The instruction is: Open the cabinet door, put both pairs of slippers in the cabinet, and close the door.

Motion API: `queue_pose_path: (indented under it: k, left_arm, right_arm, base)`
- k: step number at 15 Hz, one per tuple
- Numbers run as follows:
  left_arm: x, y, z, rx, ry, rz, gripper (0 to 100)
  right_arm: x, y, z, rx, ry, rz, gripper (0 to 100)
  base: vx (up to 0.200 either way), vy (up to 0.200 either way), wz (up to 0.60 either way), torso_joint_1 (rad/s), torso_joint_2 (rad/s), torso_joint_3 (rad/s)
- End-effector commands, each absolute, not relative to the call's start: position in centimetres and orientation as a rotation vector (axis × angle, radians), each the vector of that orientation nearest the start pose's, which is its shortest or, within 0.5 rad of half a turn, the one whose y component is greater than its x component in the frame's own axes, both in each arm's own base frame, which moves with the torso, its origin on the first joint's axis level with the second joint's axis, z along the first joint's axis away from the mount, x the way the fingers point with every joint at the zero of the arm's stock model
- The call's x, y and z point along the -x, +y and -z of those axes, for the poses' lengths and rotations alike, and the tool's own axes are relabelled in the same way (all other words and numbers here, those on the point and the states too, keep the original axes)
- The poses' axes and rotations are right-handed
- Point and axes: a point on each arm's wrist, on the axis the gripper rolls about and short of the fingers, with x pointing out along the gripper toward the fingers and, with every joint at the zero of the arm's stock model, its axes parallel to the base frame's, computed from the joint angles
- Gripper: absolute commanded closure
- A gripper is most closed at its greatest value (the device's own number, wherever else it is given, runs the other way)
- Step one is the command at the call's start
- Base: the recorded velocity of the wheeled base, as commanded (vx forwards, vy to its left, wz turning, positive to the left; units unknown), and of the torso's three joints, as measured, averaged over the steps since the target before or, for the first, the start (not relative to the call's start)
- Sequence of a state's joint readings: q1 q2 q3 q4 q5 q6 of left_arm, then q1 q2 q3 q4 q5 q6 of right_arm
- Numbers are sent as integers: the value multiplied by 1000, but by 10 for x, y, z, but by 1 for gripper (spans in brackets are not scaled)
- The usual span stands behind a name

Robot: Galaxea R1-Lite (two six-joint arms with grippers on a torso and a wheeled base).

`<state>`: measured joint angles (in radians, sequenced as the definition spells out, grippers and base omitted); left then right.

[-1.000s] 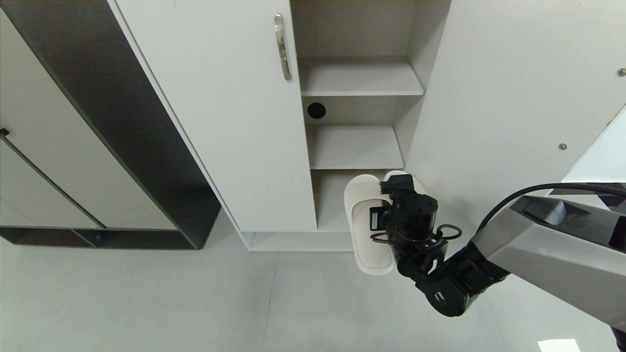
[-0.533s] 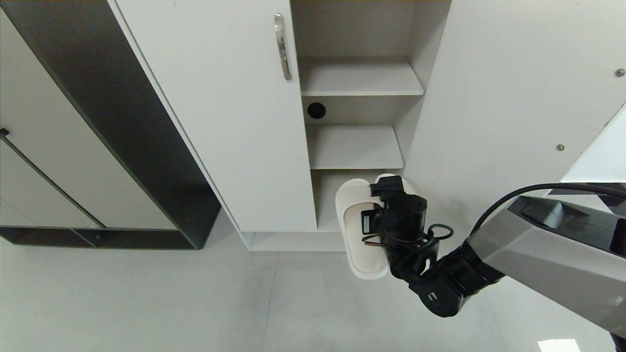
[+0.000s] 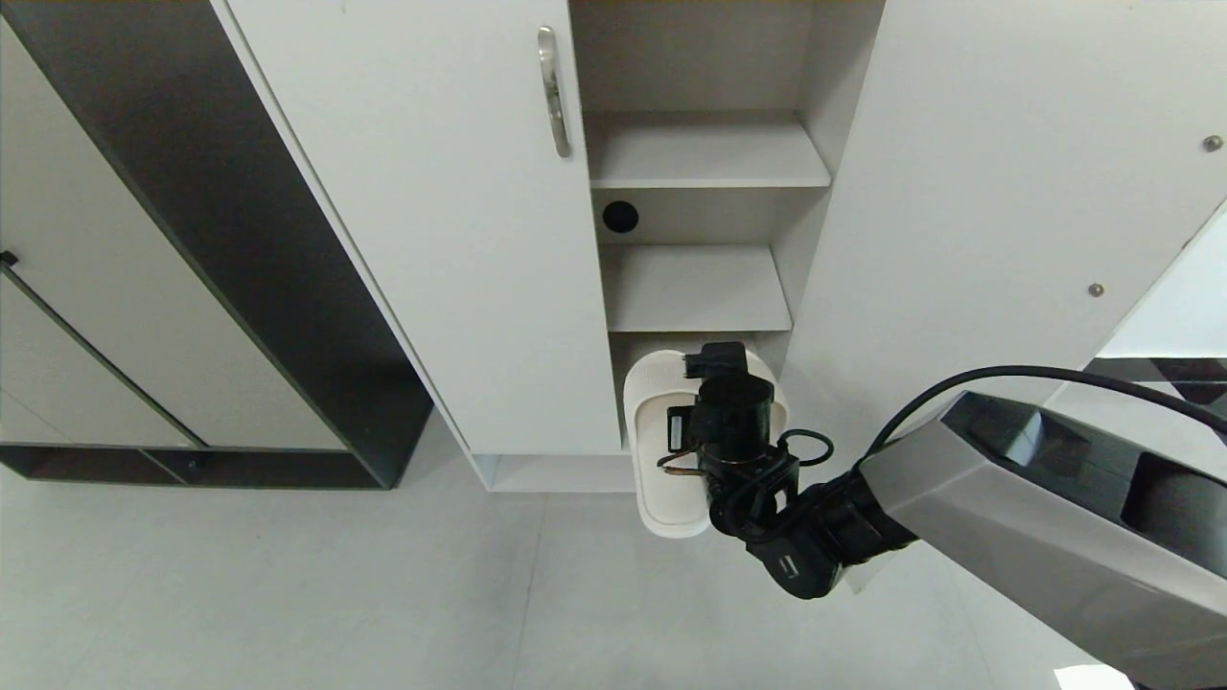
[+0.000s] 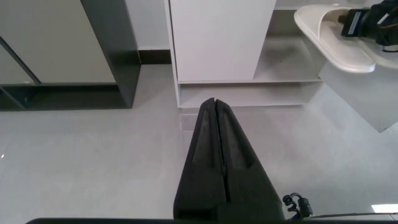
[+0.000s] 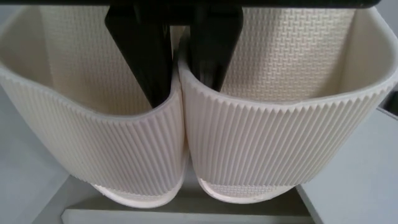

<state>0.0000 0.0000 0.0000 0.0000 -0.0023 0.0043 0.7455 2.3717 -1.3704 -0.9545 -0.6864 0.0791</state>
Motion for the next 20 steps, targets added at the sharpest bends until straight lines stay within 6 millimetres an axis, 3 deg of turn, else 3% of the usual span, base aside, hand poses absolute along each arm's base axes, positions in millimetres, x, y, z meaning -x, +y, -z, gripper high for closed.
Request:
queue_pose_path:
  k: [1, 5, 8, 15, 20]
  left_arm:
    - [23, 0, -76, -5, 2, 3, 100]
    - [23, 0, -76, -5, 2, 2, 100]
    - [23, 0, -76, -5, 2, 3, 100]
    - [23, 0, -76, -5, 2, 3, 100]
    - [23, 0, -76, -5, 2, 2, 100]
  right_arm:
    - [-358, 310, -96, -46, 35, -51, 100]
    - [-353, 302, -122, -63, -2, -40, 100]
    - [-343, 300, -128, -58, 1, -51, 100]
    - [-347, 304, -105, -26, 38, -56, 100]
    - [-361, 315, -92, -32, 32, -64, 100]
  base:
    - [200, 0, 0, 7, 7, 2]
    - [200, 0, 0, 4, 2, 6]
    - [200, 0, 0, 4, 1, 2]
    - [200, 0, 0, 4, 3, 3]
    - [0, 0, 0, 0, 0, 0]
